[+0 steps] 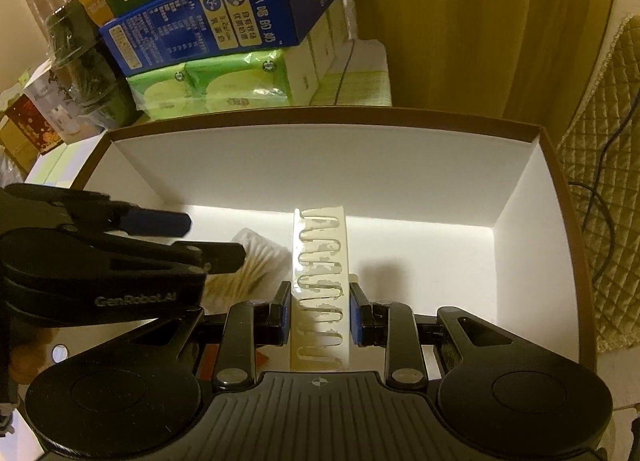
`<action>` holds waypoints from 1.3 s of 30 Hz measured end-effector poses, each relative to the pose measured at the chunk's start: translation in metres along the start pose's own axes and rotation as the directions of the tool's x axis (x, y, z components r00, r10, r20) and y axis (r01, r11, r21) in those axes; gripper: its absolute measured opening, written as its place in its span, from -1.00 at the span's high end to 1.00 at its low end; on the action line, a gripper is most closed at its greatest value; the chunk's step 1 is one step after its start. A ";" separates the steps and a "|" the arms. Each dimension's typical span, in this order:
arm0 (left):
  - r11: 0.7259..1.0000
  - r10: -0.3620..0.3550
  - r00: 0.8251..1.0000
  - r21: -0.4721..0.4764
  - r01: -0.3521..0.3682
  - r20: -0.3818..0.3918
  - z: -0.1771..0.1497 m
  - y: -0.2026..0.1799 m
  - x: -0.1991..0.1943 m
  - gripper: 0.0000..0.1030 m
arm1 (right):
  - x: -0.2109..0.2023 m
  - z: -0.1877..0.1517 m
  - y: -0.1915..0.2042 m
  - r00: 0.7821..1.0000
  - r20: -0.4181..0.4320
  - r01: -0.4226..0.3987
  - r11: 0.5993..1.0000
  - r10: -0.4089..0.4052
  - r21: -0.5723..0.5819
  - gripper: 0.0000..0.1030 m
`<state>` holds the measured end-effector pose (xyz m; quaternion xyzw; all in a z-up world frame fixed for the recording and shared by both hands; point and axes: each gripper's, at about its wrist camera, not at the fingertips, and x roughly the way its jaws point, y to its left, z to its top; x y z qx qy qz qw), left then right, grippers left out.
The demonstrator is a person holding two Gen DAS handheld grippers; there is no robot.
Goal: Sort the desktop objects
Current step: 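Open both tools to release the holder and swab bag in the box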
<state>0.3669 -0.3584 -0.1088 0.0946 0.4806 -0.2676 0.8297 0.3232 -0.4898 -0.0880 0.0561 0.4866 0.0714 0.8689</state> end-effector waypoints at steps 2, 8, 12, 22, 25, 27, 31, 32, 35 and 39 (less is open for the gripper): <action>1.000 0.013 1.000 0.006 -0.014 0.006 0.000 0.001 -0.004 0.08 | 0.002 0.001 0.002 1.000 -0.004 -0.003 1.000 0.003 -0.003 0.51; 0.999 0.038 0.999 0.004 -0.038 0.003 -0.003 0.009 -0.010 0.01 | 0.011 0.005 0.007 1.000 -0.015 -0.013 1.000 0.013 0.000 0.51; 0.999 0.047 0.999 -0.010 -0.047 0.002 -0.006 0.014 -0.015 -0.05 | 0.013 0.006 0.007 1.000 -0.005 -0.019 1.000 0.019 0.017 0.30; 0.999 0.045 0.998 -0.018 -0.044 0.041 -0.016 0.020 -0.047 -0.35 | -0.031 -0.017 0.001 0.998 0.060 -0.031 1.000 0.030 0.001 -0.77; 0.999 0.044 0.997 -0.013 -0.043 0.058 -0.020 0.017 -0.060 -0.51 | -0.047 -0.027 0.003 0.997 0.078 -0.026 1.000 0.026 -0.003 -0.87; 0.999 0.042 0.997 -0.010 -0.041 0.071 -0.025 0.014 -0.070 -0.54 | -0.056 -0.033 0.005 0.996 0.088 -0.030 1.000 0.030 -0.009 -0.95; 0.999 0.045 0.996 -0.015 -0.044 0.083 -0.036 0.009 -0.086 -0.59 | -0.074 -0.045 0.011 0.995 0.100 -0.019 1.000 0.020 -0.007 -0.96; 0.999 0.050 0.995 -0.019 -0.048 0.084 -0.039 0.007 -0.090 -0.59 | -0.077 -0.048 0.013 0.995 0.103 -0.016 1.000 0.016 -0.003 -0.96; 0.998 0.061 0.994 -0.029 -0.059 0.092 -0.050 0.004 -0.103 -0.62 | -0.089 -0.056 0.017 0.993 0.115 -0.014 1.000 0.012 0.016 -0.96; 0.997 0.078 0.992 -0.033 -0.075 0.100 -0.064 -0.001 -0.120 -0.67 | -0.104 -0.066 0.024 0.992 0.124 -0.012 1.000 0.008 0.029 -0.96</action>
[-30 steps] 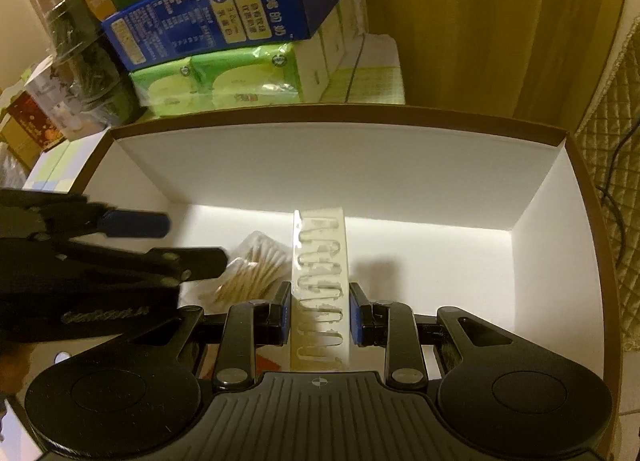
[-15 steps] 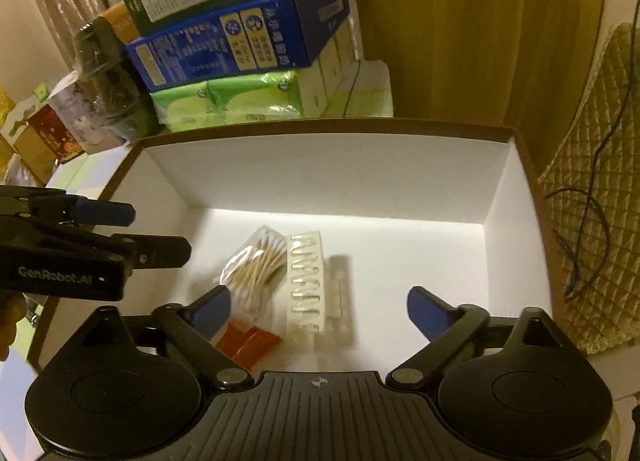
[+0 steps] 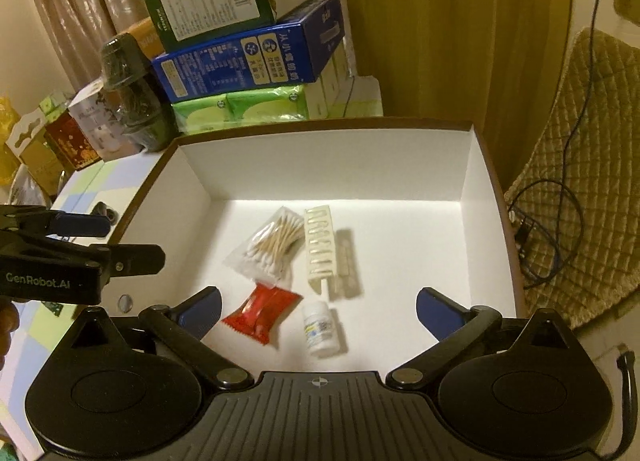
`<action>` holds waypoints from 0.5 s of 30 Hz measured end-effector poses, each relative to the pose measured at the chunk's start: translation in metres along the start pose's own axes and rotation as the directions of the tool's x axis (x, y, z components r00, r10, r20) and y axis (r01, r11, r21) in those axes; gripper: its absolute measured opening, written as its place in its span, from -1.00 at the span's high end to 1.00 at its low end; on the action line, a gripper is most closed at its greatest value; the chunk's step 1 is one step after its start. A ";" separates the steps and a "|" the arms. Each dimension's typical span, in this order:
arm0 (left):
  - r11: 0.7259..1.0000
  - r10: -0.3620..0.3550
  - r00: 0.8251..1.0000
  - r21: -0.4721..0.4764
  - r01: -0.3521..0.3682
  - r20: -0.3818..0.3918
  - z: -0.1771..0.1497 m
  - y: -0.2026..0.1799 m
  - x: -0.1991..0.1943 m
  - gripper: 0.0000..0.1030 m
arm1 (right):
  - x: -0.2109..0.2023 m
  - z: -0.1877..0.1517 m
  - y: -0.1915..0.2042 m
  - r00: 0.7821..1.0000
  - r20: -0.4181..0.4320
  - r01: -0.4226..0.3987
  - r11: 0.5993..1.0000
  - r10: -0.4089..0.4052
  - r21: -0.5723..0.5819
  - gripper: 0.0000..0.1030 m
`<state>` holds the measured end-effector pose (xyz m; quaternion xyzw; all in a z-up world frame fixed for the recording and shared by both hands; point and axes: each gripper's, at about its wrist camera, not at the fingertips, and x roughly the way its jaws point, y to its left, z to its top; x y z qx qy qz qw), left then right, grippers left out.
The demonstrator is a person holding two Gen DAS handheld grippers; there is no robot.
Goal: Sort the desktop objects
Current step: 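Open both tools to release the holder and swab bag in the box, then withdraw both tools from the box toward the remaining items on the table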
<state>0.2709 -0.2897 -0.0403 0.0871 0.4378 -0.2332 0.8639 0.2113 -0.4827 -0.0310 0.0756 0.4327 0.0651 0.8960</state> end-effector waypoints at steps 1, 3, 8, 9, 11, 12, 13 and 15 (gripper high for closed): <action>1.000 0.006 1.000 -0.003 -0.006 0.005 -0.003 0.000 -0.005 -0.67 | -0.004 -0.002 0.002 1.000 -0.003 0.002 1.000 -0.002 0.001 -0.96; 1.000 0.012 1.000 -0.010 -0.012 0.011 -0.009 -0.001 -0.015 -0.68 | -0.010 -0.006 0.007 1.000 -0.005 0.006 1.000 -0.006 -0.006 -0.96; 0.999 0.028 0.999 -0.032 -0.027 0.027 -0.025 0.000 -0.038 -0.68 | -0.026 -0.016 0.019 1.000 0.007 0.000 1.000 0.000 -0.024 -0.96; 0.999 0.029 0.999 -0.036 -0.028 0.030 -0.029 0.000 -0.042 -0.69 | -0.028 -0.018 0.022 1.000 0.009 -0.003 1.000 0.004 -0.028 -0.96; 0.999 0.033 0.999 -0.044 -0.032 0.031 -0.036 0.000 -0.050 -0.69 | -0.033 -0.023 0.029 1.000 0.012 -0.011 0.999 0.012 -0.039 -0.96; 0.998 0.035 0.999 -0.048 -0.033 0.032 -0.040 0.000 -0.054 -0.69 | -0.034 -0.025 0.032 1.000 0.014 -0.018 0.999 0.019 -0.044 -0.96; 0.998 0.035 0.999 -0.049 -0.033 0.033 -0.044 0.000 -0.058 -0.69 | -0.036 -0.027 0.036 0.999 0.015 -0.028 0.998 0.029 -0.048 -0.96; 0.998 0.042 0.998 -0.052 -0.040 0.036 -0.053 0.001 -0.066 -0.69 | -0.039 -0.030 0.041 0.999 0.016 -0.041 0.998 0.042 -0.053 -0.96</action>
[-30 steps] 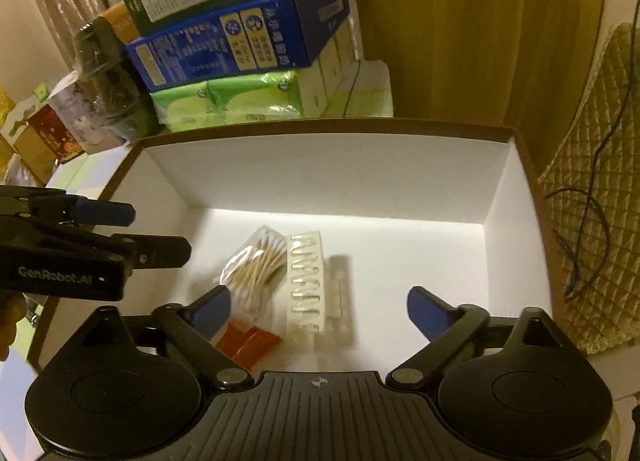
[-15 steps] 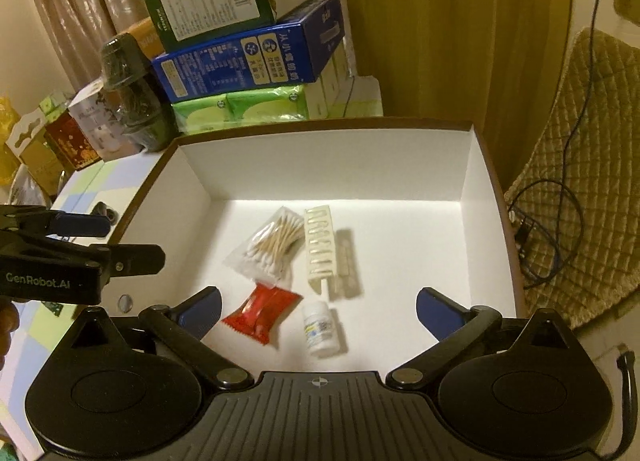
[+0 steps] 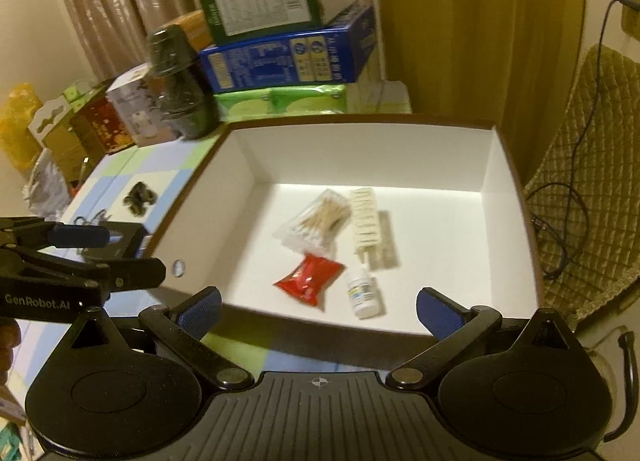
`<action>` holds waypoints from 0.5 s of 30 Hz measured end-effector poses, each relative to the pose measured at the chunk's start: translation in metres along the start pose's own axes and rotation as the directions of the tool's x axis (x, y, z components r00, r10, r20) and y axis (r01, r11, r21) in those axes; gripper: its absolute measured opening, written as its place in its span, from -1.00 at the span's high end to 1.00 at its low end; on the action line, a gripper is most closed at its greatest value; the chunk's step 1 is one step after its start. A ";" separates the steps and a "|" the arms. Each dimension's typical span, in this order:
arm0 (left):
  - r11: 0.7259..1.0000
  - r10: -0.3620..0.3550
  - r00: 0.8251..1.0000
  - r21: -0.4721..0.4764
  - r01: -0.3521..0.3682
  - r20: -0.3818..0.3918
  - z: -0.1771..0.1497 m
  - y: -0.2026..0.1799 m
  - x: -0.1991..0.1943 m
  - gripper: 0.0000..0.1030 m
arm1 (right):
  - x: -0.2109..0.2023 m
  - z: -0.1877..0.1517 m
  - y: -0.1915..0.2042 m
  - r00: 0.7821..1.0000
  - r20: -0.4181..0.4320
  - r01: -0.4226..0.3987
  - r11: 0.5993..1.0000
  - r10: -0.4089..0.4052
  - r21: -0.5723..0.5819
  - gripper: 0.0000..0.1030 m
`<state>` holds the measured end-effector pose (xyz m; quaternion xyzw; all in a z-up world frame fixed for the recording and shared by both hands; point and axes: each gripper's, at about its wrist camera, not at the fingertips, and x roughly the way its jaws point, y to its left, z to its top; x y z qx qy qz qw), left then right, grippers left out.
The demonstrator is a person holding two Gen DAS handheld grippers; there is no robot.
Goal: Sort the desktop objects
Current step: 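Withdraw both tools from the box toward the remaining items on the table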
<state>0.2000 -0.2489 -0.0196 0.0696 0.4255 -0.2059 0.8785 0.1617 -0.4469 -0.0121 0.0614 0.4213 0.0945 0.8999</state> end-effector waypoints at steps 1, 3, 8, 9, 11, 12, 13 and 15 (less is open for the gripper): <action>1.000 0.004 1.000 -0.001 -0.004 0.002 -0.004 0.001 -0.004 -0.69 | -0.001 -0.002 0.004 1.000 0.000 -0.007 1.000 0.007 -0.003 -0.96; 1.000 0.014 1.000 -0.010 -0.014 0.004 -0.010 0.004 -0.011 -0.69 | -0.003 -0.005 0.009 1.000 0.001 -0.020 1.000 0.020 -0.010 -0.96; 0.999 0.035 0.999 -0.030 -0.035 0.011 -0.025 0.015 -0.029 -0.69 | -0.006 -0.014 0.024 0.999 0.000 -0.038 0.999 0.038 -0.022 -0.96; 0.999 0.038 0.999 -0.033 -0.037 0.012 -0.028 0.017 -0.032 -0.69 | -0.007 -0.015 0.026 0.999 0.000 -0.038 0.999 0.038 -0.022 -0.96; 0.999 0.038 0.999 -0.037 -0.038 0.012 -0.033 0.020 -0.038 -0.69 | -0.008 -0.019 0.032 0.999 -0.002 -0.041 0.999 0.041 -0.019 -0.96; 0.999 0.037 0.999 -0.036 -0.037 0.012 -0.035 0.022 -0.040 -0.69 | -0.008 -0.020 0.035 0.999 -0.002 -0.040 0.999 0.040 -0.017 -0.96; 0.999 0.034 0.999 -0.035 -0.034 0.012 -0.036 0.024 -0.042 -0.69 | -0.008 -0.022 0.038 0.999 -0.001 -0.037 0.999 0.037 -0.014 -0.96; 0.999 0.025 1.000 -0.028 -0.024 0.013 -0.040 0.026 -0.047 -0.69 | -0.009 -0.025 0.044 0.999 -0.003 -0.034 0.999 0.034 -0.007 -0.96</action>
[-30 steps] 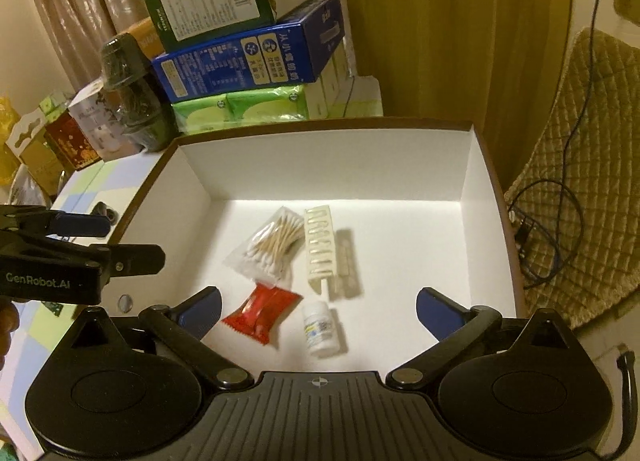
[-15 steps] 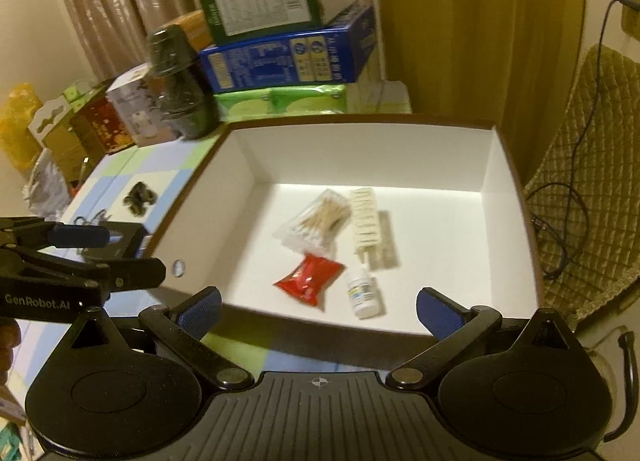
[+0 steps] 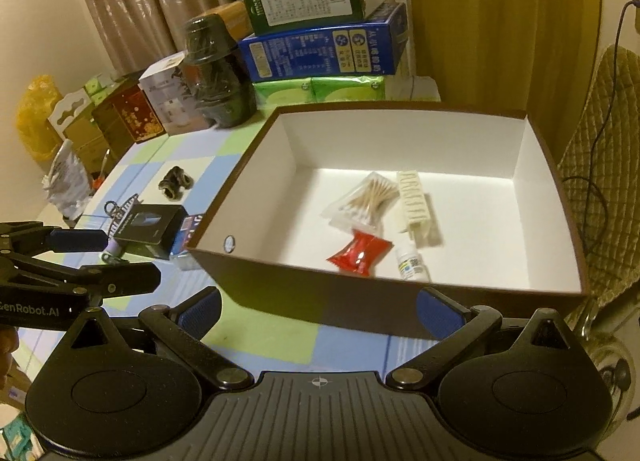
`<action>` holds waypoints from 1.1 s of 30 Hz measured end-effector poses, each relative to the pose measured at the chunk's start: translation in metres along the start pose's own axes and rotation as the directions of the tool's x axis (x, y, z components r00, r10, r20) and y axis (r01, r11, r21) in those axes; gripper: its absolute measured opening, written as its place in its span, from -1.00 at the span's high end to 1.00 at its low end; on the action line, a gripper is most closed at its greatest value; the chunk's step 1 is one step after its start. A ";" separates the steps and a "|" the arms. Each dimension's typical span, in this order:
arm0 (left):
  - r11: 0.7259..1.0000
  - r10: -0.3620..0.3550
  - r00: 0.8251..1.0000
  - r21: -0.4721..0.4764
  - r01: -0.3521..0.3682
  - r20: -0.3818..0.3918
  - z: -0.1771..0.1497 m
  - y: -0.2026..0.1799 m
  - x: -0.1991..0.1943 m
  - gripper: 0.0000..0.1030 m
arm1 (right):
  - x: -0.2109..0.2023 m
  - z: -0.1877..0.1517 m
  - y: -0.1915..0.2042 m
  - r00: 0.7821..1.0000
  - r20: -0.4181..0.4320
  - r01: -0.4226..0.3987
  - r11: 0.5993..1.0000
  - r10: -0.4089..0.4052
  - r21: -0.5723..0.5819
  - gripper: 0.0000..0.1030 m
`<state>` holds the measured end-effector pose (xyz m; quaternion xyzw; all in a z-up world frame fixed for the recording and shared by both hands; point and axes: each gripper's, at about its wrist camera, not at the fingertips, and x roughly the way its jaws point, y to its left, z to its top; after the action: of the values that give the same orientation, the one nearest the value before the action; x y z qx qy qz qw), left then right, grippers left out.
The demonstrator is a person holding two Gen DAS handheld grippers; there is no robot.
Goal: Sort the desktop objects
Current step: 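Withdraw both tools from the box toward the remaining items on the table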
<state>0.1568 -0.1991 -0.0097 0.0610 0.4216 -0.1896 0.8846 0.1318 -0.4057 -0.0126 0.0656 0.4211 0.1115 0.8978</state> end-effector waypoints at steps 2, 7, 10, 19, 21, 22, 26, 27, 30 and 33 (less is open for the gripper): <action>1.000 -0.012 1.000 0.007 0.012 0.000 -0.003 0.004 -0.003 -0.69 | 0.000 -0.003 0.007 1.000 -0.001 -0.001 1.000 0.001 0.009 -0.96; 0.999 -0.040 0.999 0.025 0.040 0.007 -0.010 0.018 -0.013 -0.69 | 0.005 -0.010 0.030 1.000 -0.011 -0.008 1.000 0.008 0.013 -0.96; 0.999 -0.041 0.999 0.023 0.041 0.003 -0.015 0.032 -0.019 -0.69 | 0.011 -0.014 0.048 1.000 -0.025 -0.018 1.000 0.019 0.012 -0.96; 1.000 -0.028 1.000 -0.005 0.028 -0.007 -0.037 0.084 -0.045 -0.69 | 0.030 -0.028 0.101 0.996 -0.069 -0.052 0.999 0.051 -0.004 -0.96; 1.000 -0.013 1.000 -0.017 0.013 -0.012 -0.043 0.098 -0.049 -0.69 | 0.036 -0.030 0.112 0.995 -0.076 -0.061 0.998 0.060 -0.004 -0.96; 1.000 -0.008 1.000 -0.025 0.008 -0.016 -0.046 0.105 -0.051 -0.69 | 0.039 -0.031 0.117 0.995 -0.078 -0.064 0.998 0.064 -0.004 -0.96; 0.998 0.022 0.999 -0.063 -0.024 -0.035 -0.058 0.135 -0.054 -0.68 | 0.054 -0.034 0.136 0.992 -0.094 -0.080 0.997 0.080 0.003 -0.96; 0.997 0.030 0.999 -0.071 -0.032 -0.038 -0.060 0.142 -0.055 -0.68 | 0.058 -0.034 0.141 0.992 -0.098 -0.085 0.996 0.085 0.003 -0.96; 0.995 0.043 0.998 -0.089 -0.048 -0.048 -0.067 0.162 -0.057 -0.68 | 0.068 -0.035 0.156 0.989 -0.109 -0.098 0.995 0.096 -0.006 -0.96; 0.992 0.060 0.996 -0.106 -0.066 -0.059 -0.072 0.180 -0.057 -0.68 | 0.077 -0.036 0.169 0.988 -0.113 -0.106 0.994 0.104 -0.015 -0.96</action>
<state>0.1423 0.0022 -0.0210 0.0316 0.4536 -0.1365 0.8801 0.1279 -0.2214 -0.0568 0.0717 0.4657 0.1665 0.8662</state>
